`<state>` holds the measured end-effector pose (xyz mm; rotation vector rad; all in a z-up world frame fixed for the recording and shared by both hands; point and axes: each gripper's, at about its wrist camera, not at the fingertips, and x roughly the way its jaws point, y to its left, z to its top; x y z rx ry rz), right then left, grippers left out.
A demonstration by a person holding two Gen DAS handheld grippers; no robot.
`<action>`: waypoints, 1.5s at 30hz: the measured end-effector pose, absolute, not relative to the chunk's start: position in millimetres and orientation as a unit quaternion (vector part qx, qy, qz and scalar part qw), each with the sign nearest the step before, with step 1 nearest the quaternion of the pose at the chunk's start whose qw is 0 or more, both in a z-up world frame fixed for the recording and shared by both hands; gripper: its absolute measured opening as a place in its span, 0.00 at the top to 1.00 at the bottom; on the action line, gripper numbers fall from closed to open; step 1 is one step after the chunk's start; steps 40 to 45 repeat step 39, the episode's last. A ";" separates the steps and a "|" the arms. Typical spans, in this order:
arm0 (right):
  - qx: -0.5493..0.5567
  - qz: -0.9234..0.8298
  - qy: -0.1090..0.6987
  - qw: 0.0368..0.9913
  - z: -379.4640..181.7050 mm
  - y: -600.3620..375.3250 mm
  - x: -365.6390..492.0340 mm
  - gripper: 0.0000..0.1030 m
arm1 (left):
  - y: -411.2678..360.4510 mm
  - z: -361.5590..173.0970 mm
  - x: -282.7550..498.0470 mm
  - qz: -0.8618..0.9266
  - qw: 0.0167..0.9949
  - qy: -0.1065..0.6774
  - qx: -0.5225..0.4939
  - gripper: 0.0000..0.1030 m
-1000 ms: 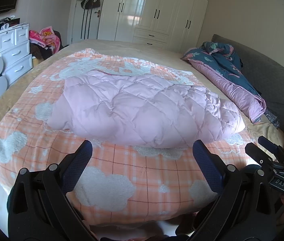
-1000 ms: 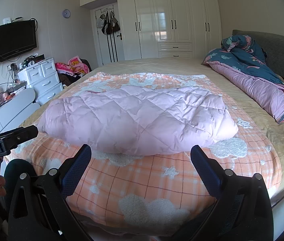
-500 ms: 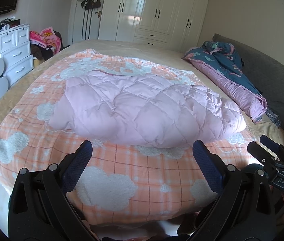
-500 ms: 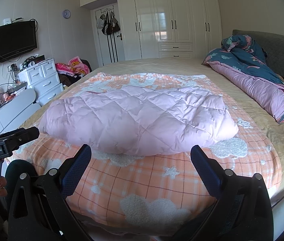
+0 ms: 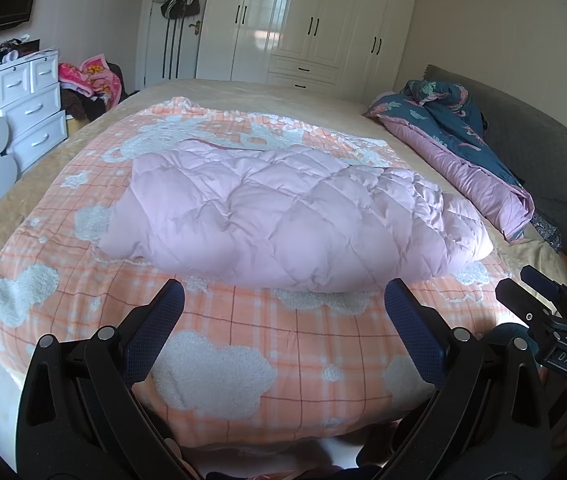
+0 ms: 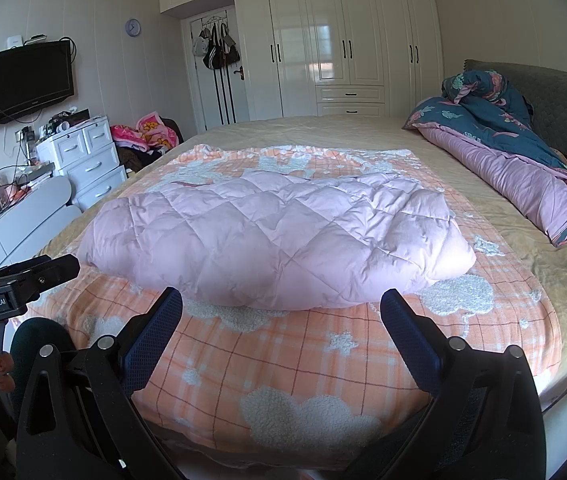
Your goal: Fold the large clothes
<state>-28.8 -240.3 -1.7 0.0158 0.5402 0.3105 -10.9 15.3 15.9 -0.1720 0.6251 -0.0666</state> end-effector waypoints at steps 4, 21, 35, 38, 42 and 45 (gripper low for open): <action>0.008 0.153 0.266 0.952 -1.7 -240.2 -28.8 0.04 | 16.0 15.5 -10.8 -0.034 0.947 0.308 -0.086 0.09; 0.003 0.148 0.269 0.952 1.1 -235.3 -30.8 0.04 | 19.0 2.0 -9.4 -0.024 0.938 0.338 -0.073 0.09; 0.115 -0.132 0.288 0.942 -35.6 -429.5 -40.3 0.04 | 144.7 -16.4 29.9 0.088 0.912 0.368 -0.156 0.09; 0.143 -0.290 0.325 0.889 -75.6 -531.6 -53.3 0.04 | 217.7 -15.9 51.3 0.168 0.905 0.358 -0.158 0.09; 0.148 -0.336 0.343 0.865 -89.6 -561.2 -57.9 0.04 | 235.4 -16.1 57.3 0.196 0.901 0.357 -0.150 0.09; 0.148 -0.336 0.343 0.865 -89.6 -561.2 -57.9 0.04 | 235.4 -16.1 57.3 0.196 0.901 0.357 -0.150 0.09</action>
